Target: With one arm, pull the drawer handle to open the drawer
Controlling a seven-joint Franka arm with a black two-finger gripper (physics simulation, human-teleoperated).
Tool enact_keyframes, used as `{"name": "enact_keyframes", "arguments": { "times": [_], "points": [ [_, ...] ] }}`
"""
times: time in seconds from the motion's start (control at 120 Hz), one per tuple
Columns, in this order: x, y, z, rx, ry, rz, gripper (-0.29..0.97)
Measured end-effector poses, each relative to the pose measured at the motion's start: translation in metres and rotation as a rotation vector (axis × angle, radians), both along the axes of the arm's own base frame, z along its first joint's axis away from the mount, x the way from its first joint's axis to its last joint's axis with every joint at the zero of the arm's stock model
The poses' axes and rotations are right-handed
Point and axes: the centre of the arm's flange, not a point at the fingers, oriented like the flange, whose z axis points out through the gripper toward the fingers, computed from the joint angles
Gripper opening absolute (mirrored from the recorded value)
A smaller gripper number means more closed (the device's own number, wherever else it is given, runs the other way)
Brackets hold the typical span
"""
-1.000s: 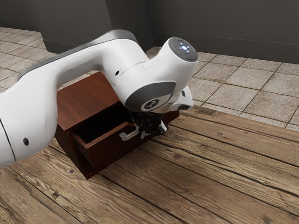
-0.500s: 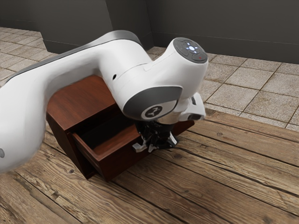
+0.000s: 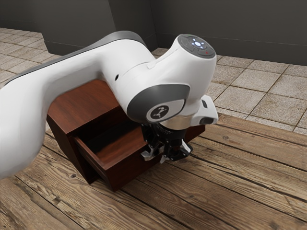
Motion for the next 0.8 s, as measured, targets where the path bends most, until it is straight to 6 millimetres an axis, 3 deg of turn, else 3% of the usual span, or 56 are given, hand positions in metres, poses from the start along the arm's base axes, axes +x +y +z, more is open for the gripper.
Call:
{"name": "enact_keyframes", "arguments": {
  "times": [0.142, 0.242, 0.392, 0.475, 0.55, 0.617, 0.692, 0.717, 0.775, 0.8],
  "points": [
    [0.0, -0.002, 0.003, -0.005, -0.007, 0.0, 0.14],
    [-0.002, -0.008, 0.006, -0.007, -0.013, -0.009, 0.02],
    [-0.015, -0.043, 0.011, -0.028, -0.016, -0.066, 0.15],
    [-0.02, -0.045, 0.022, -0.04, -0.032, -0.07, 0.18],
    [-0.031, -0.04, 0.044, -0.064, -0.065, -0.066, 0.2],
    [-0.045, -0.032, 0.072, -0.113, -0.094, -0.071, 0.28],
    [-0.07, -0.014, 0.117, -0.178, -0.138, -0.102, 0.4],
    [-0.076, 0.002, 0.132, -0.204, -0.151, -0.101, 0.43],
    [-0.081, 0.06, 0.154, -0.25, -0.166, -0.059, 0.49],
    [-0.083, 0.074, 0.159, -0.264, -0.164, -0.063, 0.52]
  ]
}}
